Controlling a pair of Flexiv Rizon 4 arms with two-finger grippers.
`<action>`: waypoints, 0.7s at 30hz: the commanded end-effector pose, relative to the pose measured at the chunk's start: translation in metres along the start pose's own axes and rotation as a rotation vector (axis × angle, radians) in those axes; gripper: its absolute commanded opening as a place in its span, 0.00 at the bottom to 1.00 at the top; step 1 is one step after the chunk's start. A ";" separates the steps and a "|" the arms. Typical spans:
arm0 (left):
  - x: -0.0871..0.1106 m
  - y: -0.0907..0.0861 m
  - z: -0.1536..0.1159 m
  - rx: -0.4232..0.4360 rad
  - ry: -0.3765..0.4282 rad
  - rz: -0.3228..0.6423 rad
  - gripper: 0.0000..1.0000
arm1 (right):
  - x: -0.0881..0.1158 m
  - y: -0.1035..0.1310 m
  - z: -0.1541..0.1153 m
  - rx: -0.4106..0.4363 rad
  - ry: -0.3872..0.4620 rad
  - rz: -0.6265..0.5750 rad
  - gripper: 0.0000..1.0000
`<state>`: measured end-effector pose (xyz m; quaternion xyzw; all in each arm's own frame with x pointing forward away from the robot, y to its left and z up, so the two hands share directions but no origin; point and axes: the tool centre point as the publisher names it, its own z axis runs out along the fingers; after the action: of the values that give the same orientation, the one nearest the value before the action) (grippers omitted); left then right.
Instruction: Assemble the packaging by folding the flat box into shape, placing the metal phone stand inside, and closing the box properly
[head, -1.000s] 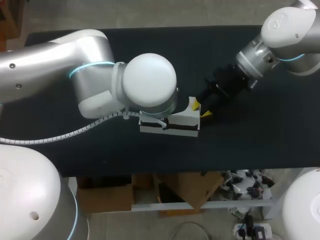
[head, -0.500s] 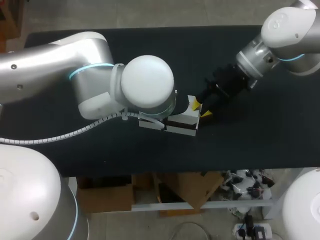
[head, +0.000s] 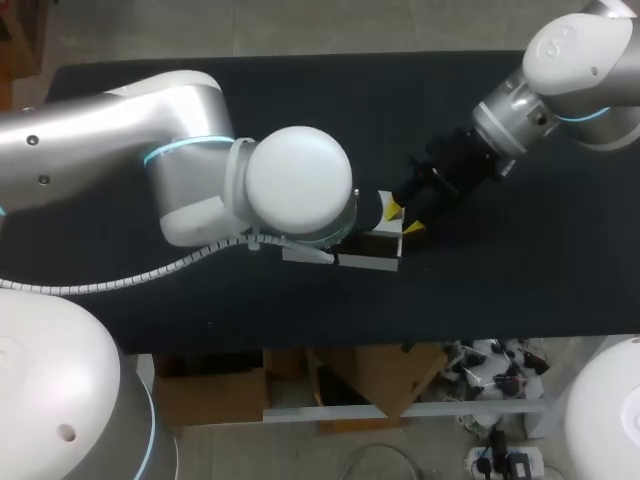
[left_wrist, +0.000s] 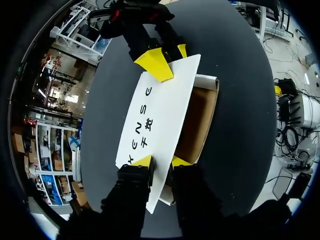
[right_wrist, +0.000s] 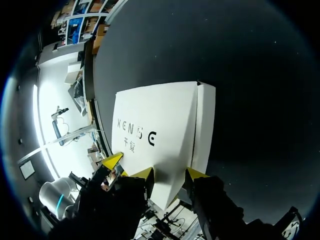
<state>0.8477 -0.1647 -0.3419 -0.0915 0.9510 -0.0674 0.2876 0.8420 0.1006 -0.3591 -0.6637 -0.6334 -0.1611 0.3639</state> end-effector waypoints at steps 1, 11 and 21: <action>0.010 -0.001 -0.006 0.010 -0.024 0.000 0.07 | 0.000 0.000 0.001 0.003 0.000 0.000 0.42; 0.027 -0.004 -0.017 0.024 -0.057 0.022 0.08 | 0.000 0.000 0.001 0.003 0.000 0.000 0.42; 0.025 -0.004 -0.012 0.014 -0.052 0.021 0.11 | 0.000 0.000 0.001 0.003 0.000 0.000 0.42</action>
<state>0.8190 -0.1700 -0.3417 -0.0793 0.9435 -0.0718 0.3137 0.8413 0.1006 -0.3595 -0.6636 -0.6334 -0.1609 0.3640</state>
